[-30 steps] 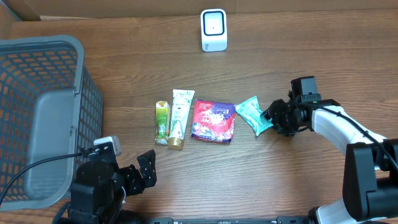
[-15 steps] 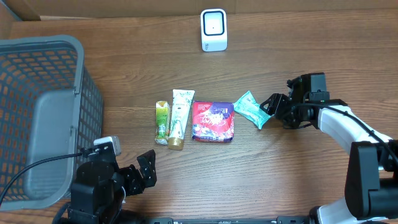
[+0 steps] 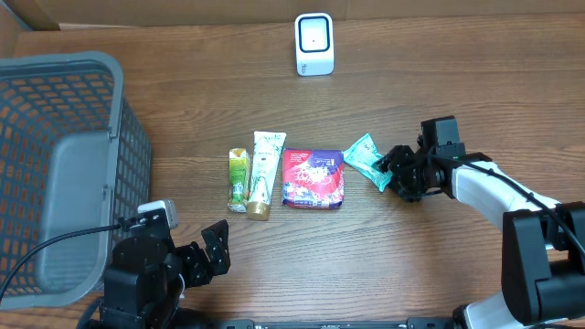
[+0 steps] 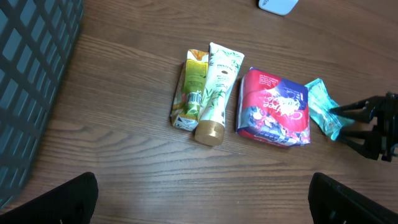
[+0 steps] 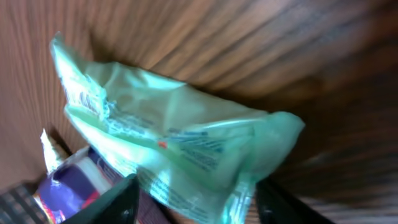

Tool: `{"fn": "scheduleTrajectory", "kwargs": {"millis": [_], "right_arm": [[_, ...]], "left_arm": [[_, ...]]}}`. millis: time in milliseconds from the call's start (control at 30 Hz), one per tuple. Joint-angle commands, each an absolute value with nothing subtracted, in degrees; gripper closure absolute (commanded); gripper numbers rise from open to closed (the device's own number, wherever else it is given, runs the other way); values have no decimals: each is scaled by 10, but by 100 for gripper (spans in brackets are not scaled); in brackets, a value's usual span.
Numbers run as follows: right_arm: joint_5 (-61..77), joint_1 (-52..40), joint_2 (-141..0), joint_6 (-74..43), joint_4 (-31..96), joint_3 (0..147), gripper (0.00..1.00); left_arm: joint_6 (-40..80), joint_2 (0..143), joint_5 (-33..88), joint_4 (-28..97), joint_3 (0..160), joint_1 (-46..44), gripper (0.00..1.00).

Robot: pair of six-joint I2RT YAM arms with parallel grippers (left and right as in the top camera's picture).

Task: Scan the item barcode
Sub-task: 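Lift the wipes pack with right gripper and raise it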

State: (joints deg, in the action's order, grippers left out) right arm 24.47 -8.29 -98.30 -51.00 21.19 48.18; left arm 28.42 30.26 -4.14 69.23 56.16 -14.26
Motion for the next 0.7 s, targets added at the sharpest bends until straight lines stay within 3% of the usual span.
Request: {"fn": "scheduleTrajectory", "kwargs": {"millis": [0,133,200,400,667], "right_arm": [[197,-82,-991,-540,203,472,48],[192,-77,-991,-503,159,473,72],[202,-77,-991,-467,137,474,80],[265,-76,-991,-353,97,481,85],[239,-55,-991,-150,154,526,84]], "left_arm": [[283,299,-49,692,556,-143,1],[283,299,-49,692,556,-143,0],[283,299,-49,692,556,-143,0],[283,299,-49,692,556,-143,0],[283,299,-49,692,556,-143,0]]}}
